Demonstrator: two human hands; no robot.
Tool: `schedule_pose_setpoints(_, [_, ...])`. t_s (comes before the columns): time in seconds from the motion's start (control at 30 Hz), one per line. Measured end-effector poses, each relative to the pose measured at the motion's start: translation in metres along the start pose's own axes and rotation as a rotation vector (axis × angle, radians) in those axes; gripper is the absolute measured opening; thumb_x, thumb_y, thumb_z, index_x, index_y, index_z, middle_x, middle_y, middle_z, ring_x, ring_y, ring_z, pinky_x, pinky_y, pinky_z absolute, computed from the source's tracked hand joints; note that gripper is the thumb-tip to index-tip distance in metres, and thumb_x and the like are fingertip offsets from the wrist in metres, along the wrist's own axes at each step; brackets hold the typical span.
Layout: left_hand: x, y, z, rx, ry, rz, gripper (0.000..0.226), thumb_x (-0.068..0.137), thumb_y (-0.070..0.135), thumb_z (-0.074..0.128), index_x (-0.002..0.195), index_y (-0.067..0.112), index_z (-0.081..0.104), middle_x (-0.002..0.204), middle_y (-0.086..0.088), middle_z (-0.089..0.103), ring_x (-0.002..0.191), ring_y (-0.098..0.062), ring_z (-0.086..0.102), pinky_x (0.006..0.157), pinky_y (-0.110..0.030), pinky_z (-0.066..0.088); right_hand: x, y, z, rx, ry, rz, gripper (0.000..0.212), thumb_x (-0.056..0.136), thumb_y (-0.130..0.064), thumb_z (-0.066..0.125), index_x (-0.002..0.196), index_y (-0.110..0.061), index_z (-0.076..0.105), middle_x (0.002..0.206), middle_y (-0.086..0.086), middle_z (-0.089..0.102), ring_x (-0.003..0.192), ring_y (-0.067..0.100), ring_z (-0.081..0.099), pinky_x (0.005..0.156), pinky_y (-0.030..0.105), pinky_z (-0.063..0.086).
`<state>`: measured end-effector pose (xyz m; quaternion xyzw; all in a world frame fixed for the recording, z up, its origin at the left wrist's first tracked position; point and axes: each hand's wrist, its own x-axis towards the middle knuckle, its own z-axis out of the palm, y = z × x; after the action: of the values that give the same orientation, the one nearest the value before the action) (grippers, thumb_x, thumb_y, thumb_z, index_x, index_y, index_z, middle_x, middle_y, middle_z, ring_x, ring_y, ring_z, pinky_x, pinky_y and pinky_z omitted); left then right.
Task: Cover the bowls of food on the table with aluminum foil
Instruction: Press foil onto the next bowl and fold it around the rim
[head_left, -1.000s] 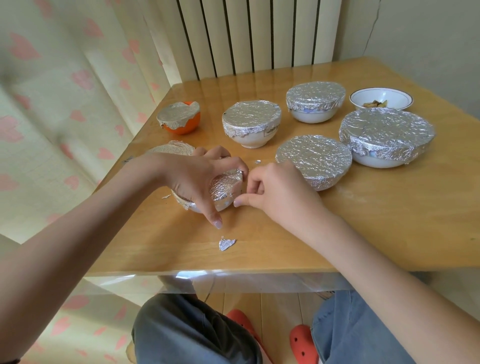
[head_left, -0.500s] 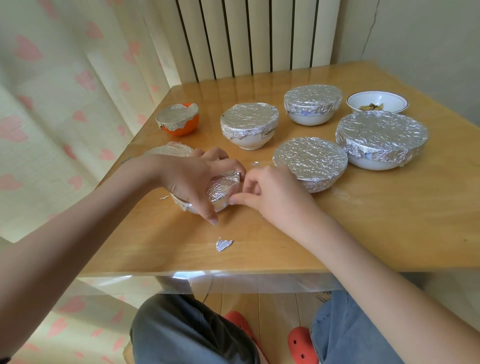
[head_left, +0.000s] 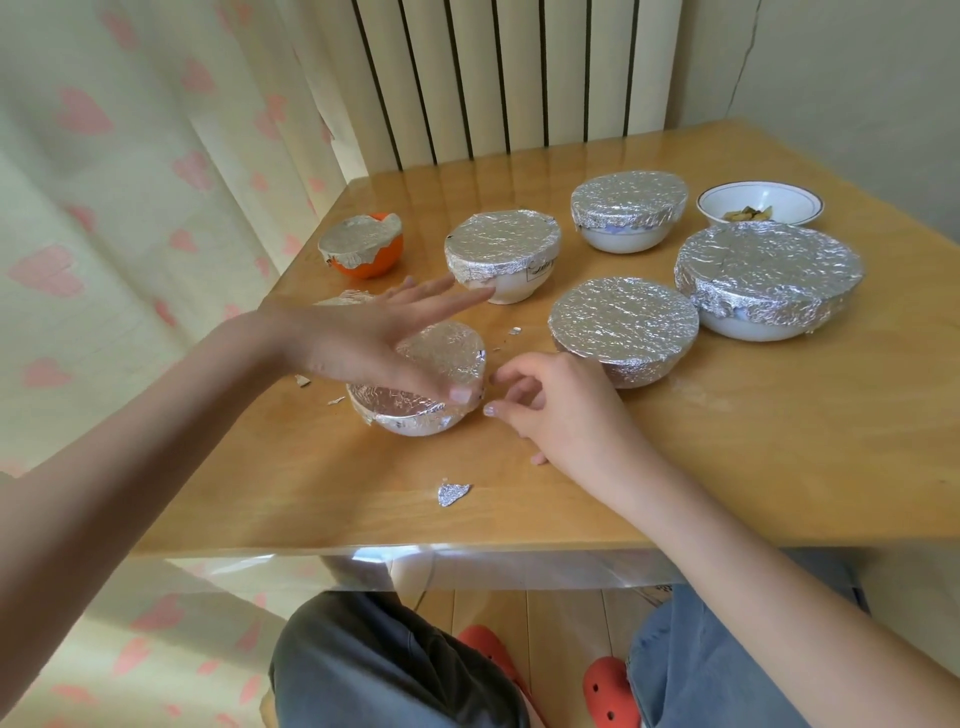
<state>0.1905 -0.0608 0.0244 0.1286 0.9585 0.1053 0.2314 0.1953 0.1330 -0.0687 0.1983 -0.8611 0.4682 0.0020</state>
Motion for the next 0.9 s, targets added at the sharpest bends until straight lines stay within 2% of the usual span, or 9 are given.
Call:
schedule_pose_setpoints(0.1, [0.01,0.005,0.016,0.015,0.016,-0.042,0.103,0.056,0.076,0.056,0.143,0.064,0.003,0.159,0.023,-0.001,0.148,-0.009,-0.006,0.118,-0.044,0.008,0.0,-0.001,0.001,0.011,0.03,-0.029,0.019,0.086,-0.013,0.067,0.105,-0.011,0.07,0.084,0.002,0.069,0.074,0.02,0.068,0.066,0.041,0.058])
schedule_pose_setpoints(0.23, [0.016,0.008,0.033,0.009,0.155,-0.062,0.079,0.058,0.059,0.052,0.133,0.059,0.027,0.132,0.021,0.024,0.129,-0.011,0.018,0.103,-0.043,0.023,-0.003,0.003,-0.001,0.063,0.017,0.014,0.018,0.09,-0.006,0.059,0.103,-0.012,0.07,0.078,-0.007,0.064,0.062,0.019,0.069,0.049,0.028,0.057])
schedule_pose_setpoints(0.33, [0.018,0.008,0.038,0.039,0.204,-0.05,0.079,0.058,0.059,0.05,0.133,0.057,0.028,0.134,0.019,0.026,0.127,-0.012,0.019,0.099,-0.041,0.022,0.002,0.003,0.001,0.036,0.077,-0.026,0.022,0.09,-0.005,0.056,0.105,-0.014,0.071,0.082,-0.003,0.068,0.071,0.019,0.069,0.065,0.036,0.059])
schedule_pose_setpoints(0.47, [0.008,-0.002,0.033,-0.019,0.172,0.015,0.108,0.053,0.082,0.048,0.145,0.06,-0.004,0.159,0.026,-0.003,0.146,-0.001,-0.007,0.118,-0.048,0.004,0.01,-0.008,0.002,0.043,0.201,-0.078,0.033,0.092,-0.003,0.049,0.121,-0.011,0.064,0.112,0.004,0.069,0.102,0.019,0.064,0.092,0.031,0.049])
schedule_pose_setpoints(0.57, [-0.006,-0.019,0.029,-0.07,0.192,0.082,0.121,0.051,0.083,0.061,0.141,0.062,-0.018,0.156,0.024,-0.024,0.14,0.005,-0.028,0.118,-0.038,-0.011,0.014,-0.021,-0.001,0.072,0.208,-0.052,0.037,0.095,-0.006,0.044,0.129,-0.011,0.058,0.124,0.003,0.064,0.114,0.015,0.058,0.093,0.016,0.038])
schedule_pose_setpoints(0.63, [-0.009,-0.027,0.031,0.009,0.174,0.064,0.127,0.049,0.079,0.067,0.138,0.064,-0.022,0.157,0.022,-0.026,0.14,0.004,-0.03,0.115,-0.032,-0.01,0.02,-0.027,0.002,0.122,0.165,0.008,0.034,0.098,-0.011,0.042,0.129,-0.007,0.058,0.127,0.006,0.062,0.119,0.018,0.055,0.095,0.018,0.037])
schedule_pose_setpoints(0.7, [-0.006,-0.027,0.037,0.026,0.172,0.044,0.124,0.052,0.072,0.068,0.14,0.063,-0.02,0.16,0.019,-0.018,0.145,0.0,-0.022,0.117,-0.031,-0.003,0.026,-0.033,0.009,0.181,0.068,0.077,0.032,0.1,-0.015,0.039,0.118,-0.001,0.061,0.114,0.013,0.066,0.112,0.027,0.058,0.092,0.032,0.045])
schedule_pose_setpoints(0.8, [0.0,-0.022,0.047,-0.018,0.266,0.052,0.113,0.051,0.066,0.058,0.144,0.06,-0.007,0.158,0.014,0.008,0.145,-0.008,0.005,0.112,-0.031,0.017,0.031,-0.039,0.015,0.24,-0.008,0.124,0.03,0.1,-0.021,0.034,0.09,-0.008,0.06,0.068,0.004,0.057,0.082,0.033,0.064,0.061,0.03,0.039])
schedule_pose_setpoints(0.9, [0.0,-0.017,0.054,-0.056,0.372,0.01,0.114,0.048,0.064,0.057,0.147,0.057,0.001,0.152,0.01,0.019,0.138,-0.011,0.015,0.104,-0.029,0.022,0.039,-0.034,0.016,0.355,-0.065,0.203,0.035,0.098,-0.033,0.036,0.108,-0.013,0.062,0.079,0.006,0.061,0.077,0.022,0.06,0.073,0.03,0.041])
